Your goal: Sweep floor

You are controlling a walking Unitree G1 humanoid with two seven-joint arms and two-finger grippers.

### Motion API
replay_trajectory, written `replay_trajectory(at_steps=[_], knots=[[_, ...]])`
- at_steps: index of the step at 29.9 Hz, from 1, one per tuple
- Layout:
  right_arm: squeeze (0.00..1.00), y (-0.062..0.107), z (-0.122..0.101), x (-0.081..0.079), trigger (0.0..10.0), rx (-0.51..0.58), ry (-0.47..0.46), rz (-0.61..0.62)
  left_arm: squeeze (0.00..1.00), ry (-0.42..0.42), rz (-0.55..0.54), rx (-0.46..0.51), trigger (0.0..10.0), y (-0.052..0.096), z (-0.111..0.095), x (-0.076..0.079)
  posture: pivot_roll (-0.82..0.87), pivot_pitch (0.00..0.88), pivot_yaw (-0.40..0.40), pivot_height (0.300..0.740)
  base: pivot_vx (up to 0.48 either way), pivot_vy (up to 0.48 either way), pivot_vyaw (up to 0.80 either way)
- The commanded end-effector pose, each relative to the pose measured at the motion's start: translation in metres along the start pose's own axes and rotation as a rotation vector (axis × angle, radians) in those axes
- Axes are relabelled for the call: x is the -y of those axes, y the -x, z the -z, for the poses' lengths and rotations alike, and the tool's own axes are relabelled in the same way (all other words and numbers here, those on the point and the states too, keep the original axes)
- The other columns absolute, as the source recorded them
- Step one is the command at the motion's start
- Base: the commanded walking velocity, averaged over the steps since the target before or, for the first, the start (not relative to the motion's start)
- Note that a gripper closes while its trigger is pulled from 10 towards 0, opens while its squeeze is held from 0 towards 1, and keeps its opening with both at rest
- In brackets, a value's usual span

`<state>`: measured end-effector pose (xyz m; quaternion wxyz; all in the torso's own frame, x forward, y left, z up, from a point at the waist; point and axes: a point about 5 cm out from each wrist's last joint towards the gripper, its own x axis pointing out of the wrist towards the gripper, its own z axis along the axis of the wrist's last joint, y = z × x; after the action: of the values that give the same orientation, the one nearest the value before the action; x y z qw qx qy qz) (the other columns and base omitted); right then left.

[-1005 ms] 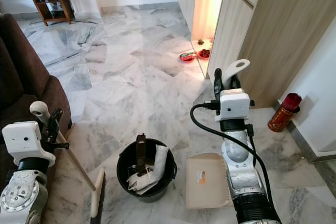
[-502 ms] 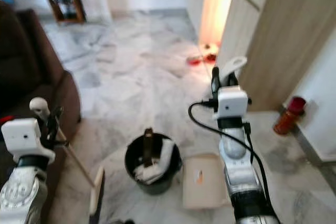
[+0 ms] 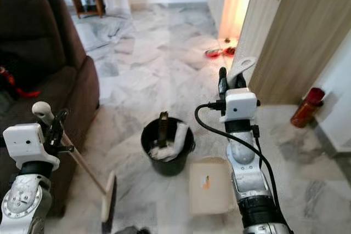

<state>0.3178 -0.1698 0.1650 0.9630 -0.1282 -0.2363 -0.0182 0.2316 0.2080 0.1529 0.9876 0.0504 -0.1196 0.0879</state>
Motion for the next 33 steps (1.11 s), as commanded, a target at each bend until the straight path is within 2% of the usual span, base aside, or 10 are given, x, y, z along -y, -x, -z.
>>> replay_trajectory(at_steps=[1, 8, 18, 33], knots=[[0.0, -0.0073, -0.0107, -0.0003, 10.0, 0.053, -0.003, 0.0, 0.0, -0.005, -0.009, 0.045, 10.0, -0.0028, -0.009, -0.0023, 0.05, 0.071, 0.031, 0.74, -0.304, 0.0, 0.0], [0.0, -0.0121, -0.0136, 0.0049, 10.0, 0.058, -0.002, 0.017, 0.0, 0.001, -0.004, 0.044, 10.0, -0.0039, -0.0087, 0.0001, 0.04, 0.09, 0.035, 0.74, -0.294, 0.0, 0.0], [0.0, -0.0127, -0.013, 0.0083, 10.0, 0.044, -0.001, 0.026, 0.0, 0.0, 0.002, 0.033, 10.0, -0.0046, -0.0068, 0.0016, 0.03, 0.114, 0.034, 0.74, 0.0, 0.0, 0.0], [0.0, -0.0119, -0.0137, 0.0047, 10.0, 0.03, -0.016, 0.032, 0.0, 0.008, 0.007, 0.04, 10.0, -0.0046, -0.0081, 0.0019, 0.04, 0.082, 0.029, 0.74, 0.0, 0.0, -0.79]])
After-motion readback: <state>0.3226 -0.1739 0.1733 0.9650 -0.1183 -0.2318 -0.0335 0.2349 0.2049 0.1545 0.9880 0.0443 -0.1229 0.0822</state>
